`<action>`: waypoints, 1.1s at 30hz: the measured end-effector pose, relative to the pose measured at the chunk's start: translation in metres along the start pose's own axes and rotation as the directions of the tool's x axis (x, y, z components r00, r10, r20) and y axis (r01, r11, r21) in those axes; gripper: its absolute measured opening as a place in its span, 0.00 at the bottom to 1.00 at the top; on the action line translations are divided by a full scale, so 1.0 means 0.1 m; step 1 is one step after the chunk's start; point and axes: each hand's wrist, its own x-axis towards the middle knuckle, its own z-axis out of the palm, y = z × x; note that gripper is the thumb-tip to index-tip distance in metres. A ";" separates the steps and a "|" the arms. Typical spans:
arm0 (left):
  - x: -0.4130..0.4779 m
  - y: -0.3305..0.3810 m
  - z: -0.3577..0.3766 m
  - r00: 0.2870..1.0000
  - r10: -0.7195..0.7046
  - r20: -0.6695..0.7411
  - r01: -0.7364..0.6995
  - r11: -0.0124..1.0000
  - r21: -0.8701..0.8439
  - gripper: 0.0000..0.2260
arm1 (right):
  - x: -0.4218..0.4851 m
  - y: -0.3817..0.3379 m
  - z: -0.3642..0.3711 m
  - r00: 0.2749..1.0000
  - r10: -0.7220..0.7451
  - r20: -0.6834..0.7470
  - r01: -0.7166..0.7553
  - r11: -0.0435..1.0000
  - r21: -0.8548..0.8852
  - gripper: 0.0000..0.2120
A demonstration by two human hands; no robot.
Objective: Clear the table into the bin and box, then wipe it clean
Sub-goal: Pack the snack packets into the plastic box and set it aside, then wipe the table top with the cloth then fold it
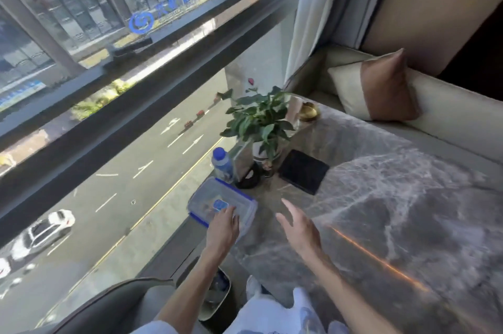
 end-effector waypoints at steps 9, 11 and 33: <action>-0.64 0.87 0.64 0.976 0.204 0.081 -0.214 0.966 0.145 0.11 | -0.86 1.71 -1.05 0.973 0.190 -0.133 -0.199 0.978 -0.057 0.21; -0.64 1.00 0.73 0.975 0.189 0.118 -0.206 0.968 0.146 0.11 | -0.95 1.88 -1.16 0.968 0.216 -0.126 -0.224 0.974 -0.046 0.21; 1.85 1.58 1.35 0.863 -0.365 0.350 0.492 0.765 -0.415 0.26 | 1.32 1.02 -0.82 0.941 0.322 0.106 -0.305 0.941 -0.146 0.20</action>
